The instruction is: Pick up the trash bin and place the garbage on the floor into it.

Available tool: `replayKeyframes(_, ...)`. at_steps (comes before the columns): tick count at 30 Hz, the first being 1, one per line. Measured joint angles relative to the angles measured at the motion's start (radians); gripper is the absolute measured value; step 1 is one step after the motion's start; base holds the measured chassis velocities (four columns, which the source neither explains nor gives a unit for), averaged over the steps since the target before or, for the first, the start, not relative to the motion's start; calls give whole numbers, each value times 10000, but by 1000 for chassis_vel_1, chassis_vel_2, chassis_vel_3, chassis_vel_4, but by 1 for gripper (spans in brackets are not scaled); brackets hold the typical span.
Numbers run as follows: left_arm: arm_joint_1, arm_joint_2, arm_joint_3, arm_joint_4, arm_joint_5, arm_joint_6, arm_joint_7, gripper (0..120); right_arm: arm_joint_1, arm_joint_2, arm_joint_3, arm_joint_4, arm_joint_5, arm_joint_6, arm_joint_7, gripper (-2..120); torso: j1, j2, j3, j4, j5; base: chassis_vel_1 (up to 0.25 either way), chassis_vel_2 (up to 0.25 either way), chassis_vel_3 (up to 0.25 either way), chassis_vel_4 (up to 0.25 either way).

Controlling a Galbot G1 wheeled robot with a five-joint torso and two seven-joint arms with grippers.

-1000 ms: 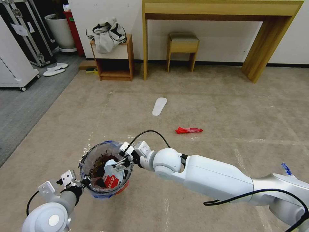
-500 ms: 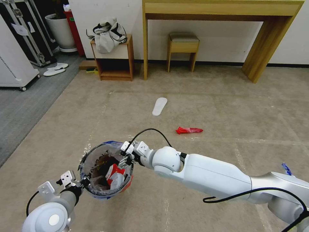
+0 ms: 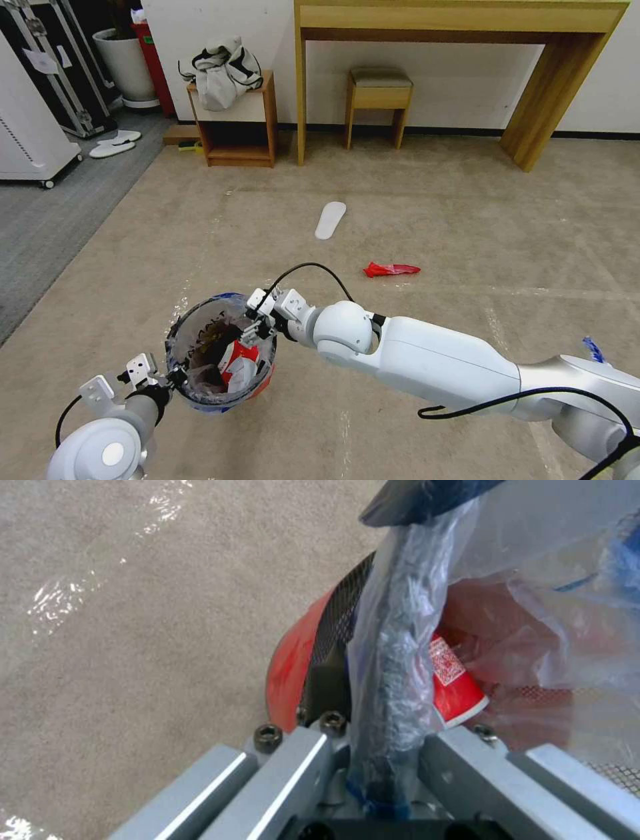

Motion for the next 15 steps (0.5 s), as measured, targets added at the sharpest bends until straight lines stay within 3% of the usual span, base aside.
replayKeyframes(15,7,22,-49,-11,-1,5,7,0,73,222,807,296,383,161,63,100,1,0,0,1,0,0,0,0,0)
